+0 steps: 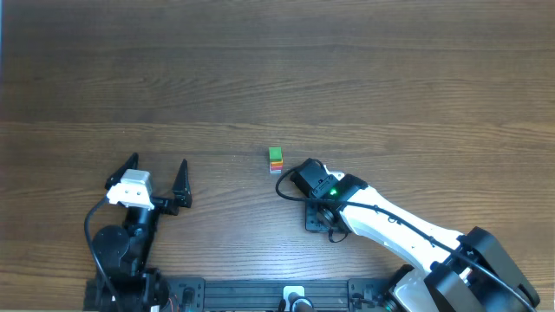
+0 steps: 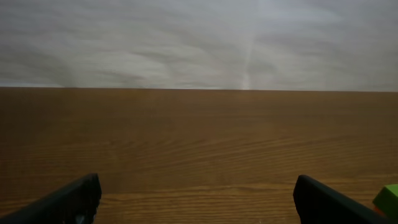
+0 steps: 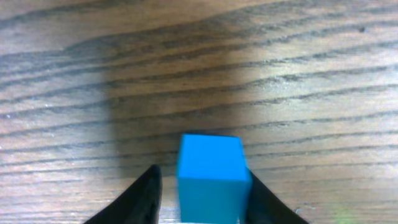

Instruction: Stack Cubes

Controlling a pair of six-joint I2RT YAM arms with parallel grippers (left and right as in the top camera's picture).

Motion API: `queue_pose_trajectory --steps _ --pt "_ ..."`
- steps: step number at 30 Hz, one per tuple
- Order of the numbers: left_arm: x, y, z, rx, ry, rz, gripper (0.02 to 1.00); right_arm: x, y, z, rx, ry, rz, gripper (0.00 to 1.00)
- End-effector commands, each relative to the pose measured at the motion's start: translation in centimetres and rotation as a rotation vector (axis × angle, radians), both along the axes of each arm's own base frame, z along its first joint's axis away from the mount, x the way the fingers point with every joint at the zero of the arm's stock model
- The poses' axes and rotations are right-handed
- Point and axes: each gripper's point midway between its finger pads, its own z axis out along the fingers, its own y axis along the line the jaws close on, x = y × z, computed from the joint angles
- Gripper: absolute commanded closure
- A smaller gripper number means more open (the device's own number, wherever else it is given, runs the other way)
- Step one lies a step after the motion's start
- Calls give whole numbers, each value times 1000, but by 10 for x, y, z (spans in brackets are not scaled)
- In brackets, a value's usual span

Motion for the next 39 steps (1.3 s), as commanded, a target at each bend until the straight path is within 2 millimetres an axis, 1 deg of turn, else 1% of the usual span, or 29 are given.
queue_pose_trajectory --steps 1,2,7,12,15,16,17,20,21,22,23,25,27,30,33,35,36,37,39 --pt "0 -1 -1 14 -2 -8 18 1 -4 0 -8 -12 -5 713" --pt "0 -1 -1 14 -3 -8 18 1 -4 0 -7 -11 -5 741" --pt "0 -1 -1 14 -3 -8 18 1 -4 0 -7 -11 -5 759" --pt "0 -1 -1 14 -3 -8 18 4 -2 1 -1 -18 -6 809" --pt "0 -1 -1 14 -3 -8 18 13 7 15 13 -34 -6 849" --pt "0 -1 -1 14 -2 -8 18 16 9 22 14 -37 -5 869" --pt "0 -1 -1 14 -2 -8 18 22 13 32 16 -46 -5 899" --pt "0 -1 -1 14 -2 -8 18 39 22 63 19 -92 -5 943" --pt "0 -1 -1 14 -3 -8 18 52 30 84 26 -126 2 952" --pt "0 -1 -1 14 -3 -8 18 58 33 94 31 -141 3 956" --pt "0 -1 -1 14 -2 -8 18 71 42 116 35 -168 4 982" --pt "0 -1 -1 14 -2 -8 18 84 51 134 34 -180 3 989" --pt "0 -1 -1 14 -3 -8 18 96 61 146 23 -175 4 991" --pt "0 -1 -1 14 -3 -8 20 108 74 151 0 -158 15 989" --pt "0 -1 -1 14 -3 -8 18 115 91 149 -13 -142 41 991" --pt "0 -1 -1 14 -2 -8 18 119 105 143 -20 -133 62 991" --pt "0 -1 -1 14 -2 -8 18 119 108 140 -23 -129 68 989" --pt "0 -1 -1 14 -3 -8 18 120 110 134 -30 -120 69 991" --pt "0 -1 -1 14 -2 -8 18 121 111 129 -37 -107 69 991"
